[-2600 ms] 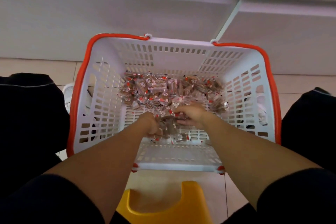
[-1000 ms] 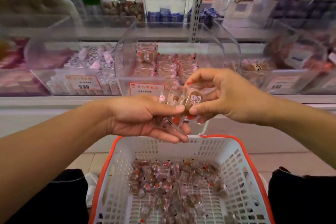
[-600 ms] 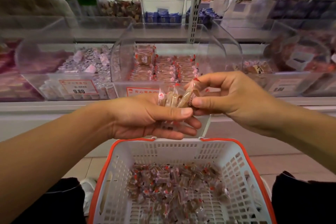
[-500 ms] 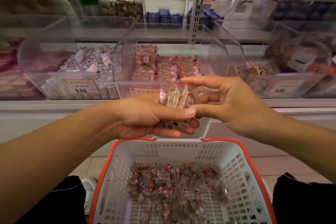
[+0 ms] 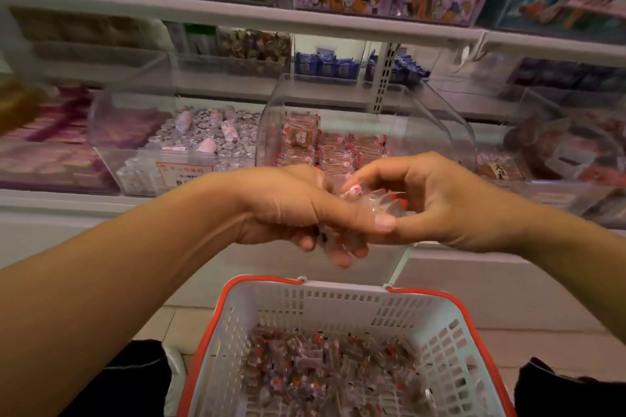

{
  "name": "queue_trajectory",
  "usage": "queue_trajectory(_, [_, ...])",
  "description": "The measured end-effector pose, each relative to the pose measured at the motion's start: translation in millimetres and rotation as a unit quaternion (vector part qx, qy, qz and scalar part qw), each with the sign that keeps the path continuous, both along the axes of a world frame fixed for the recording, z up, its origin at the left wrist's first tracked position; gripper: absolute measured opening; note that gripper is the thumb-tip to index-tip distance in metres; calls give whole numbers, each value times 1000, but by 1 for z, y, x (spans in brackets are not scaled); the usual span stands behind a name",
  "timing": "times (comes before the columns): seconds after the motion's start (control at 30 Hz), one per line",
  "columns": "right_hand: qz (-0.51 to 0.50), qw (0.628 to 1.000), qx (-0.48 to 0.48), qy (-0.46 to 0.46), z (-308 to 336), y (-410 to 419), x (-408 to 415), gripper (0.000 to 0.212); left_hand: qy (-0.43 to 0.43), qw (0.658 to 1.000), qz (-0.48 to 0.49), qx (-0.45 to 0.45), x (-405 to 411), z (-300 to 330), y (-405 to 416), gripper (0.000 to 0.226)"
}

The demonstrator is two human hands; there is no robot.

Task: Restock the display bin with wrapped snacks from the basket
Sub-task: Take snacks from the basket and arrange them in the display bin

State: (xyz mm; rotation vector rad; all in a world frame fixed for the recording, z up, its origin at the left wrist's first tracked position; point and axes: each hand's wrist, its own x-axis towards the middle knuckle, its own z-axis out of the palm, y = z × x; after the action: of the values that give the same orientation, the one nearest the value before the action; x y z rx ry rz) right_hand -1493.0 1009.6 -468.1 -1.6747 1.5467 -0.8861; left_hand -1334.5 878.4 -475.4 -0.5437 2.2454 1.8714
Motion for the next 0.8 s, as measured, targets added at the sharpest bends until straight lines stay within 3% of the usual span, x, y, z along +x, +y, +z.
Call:
queue_trajectory(0.1, [-7, 999, 0, -40, 8, -17, -4, 39, 48, 995, 56, 61, 10, 15, -13, 64])
queue_trajectory(0.17, [-77, 995, -17, -66, 10, -39, -13, 34, 98, 980, 172, -27, 17, 20, -27, 59])
queue_trajectory(0.2, [-125, 990, -26, -65, 10, -53, -19, 32, 123, 948, 257, -139, 20, 20, -38, 52])
queue_trajectory(0.23, [-172, 983, -32, -50, 8, -69, -27, 29, 148, 888, 337, -275, 24, 18, -50, 45])
queue_trajectory(0.27, [-212, 977, -29, -22, 5, -86, -35, 28, 158, 820, 379, -398, 27, 15, -62, 42])
queue_trajectory(0.3, [-236, 972, -15, 8, 1, -103, -41, 31, 144, 784, 378, -470, 31, 12, -73, 43])
queue_trajectory(0.33, [-248, 968, 8, 32, -4, -119, -46, 37, 109, 786, 348, -500, 32, 9, -79, 48])
queue_trajectory(0.43, [-253, 963, 55, 70, -25, -162, -47, 50, 2, 835, 219, -504, 28, -5, -87, 51])
queue_trajectory(0.53, [-240, 966, 61, 81, -40, -195, -41, 31, -19, 845, 167, -508, 20, -14, -93, 37])
queue_trajectory(0.63, [-233, 946, 27, 224, -47, -206, -42, 29, -13, 847, 168, -503, 17, -14, -98, 32])
queue_trajectory(0.73, [-188, 930, -8, 315, -48, -204, -45, 68, -8, 845, 165, -508, 15, -14, -99, 31])
queue_trajectory(0.8, [-152, 907, -12, 392, -48, -203, -47, 71, -5, 846, 165, -506, 14, -15, -99, 32])
